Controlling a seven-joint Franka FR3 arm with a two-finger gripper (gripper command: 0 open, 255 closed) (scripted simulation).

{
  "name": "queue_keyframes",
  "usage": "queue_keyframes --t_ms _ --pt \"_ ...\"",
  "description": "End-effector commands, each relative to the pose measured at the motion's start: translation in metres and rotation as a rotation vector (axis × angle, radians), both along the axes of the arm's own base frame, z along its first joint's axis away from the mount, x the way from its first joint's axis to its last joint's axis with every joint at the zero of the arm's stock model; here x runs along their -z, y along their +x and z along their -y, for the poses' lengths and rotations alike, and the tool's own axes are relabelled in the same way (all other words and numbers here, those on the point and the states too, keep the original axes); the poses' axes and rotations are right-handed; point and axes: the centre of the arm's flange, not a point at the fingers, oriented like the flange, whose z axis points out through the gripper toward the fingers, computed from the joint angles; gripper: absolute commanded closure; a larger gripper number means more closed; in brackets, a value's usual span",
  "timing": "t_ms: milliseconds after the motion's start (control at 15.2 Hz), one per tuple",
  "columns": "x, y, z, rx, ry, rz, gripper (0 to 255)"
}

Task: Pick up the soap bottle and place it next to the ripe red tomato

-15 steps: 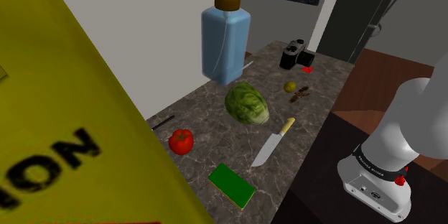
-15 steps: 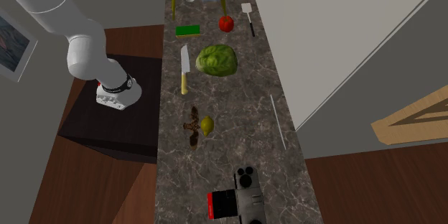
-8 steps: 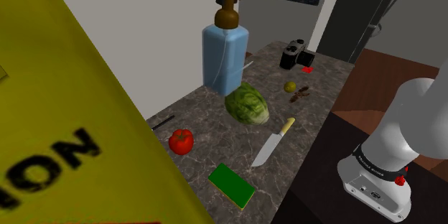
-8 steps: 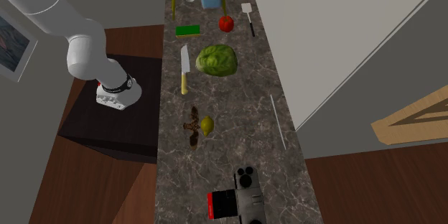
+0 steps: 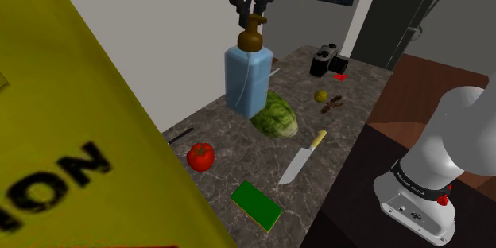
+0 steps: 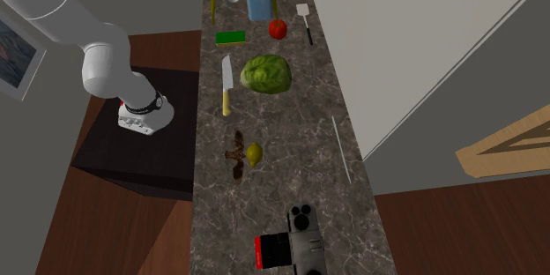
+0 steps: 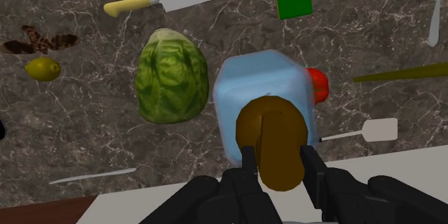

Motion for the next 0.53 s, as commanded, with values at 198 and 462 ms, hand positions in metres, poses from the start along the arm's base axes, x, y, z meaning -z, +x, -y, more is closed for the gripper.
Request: queue_keyframes --t_ms 198,462 --pt "0.025 0.0 0.0 0.0 0.001 0.001 255" --pt "0.047 0.0 0.0 0.0 0.001 0.001 255"
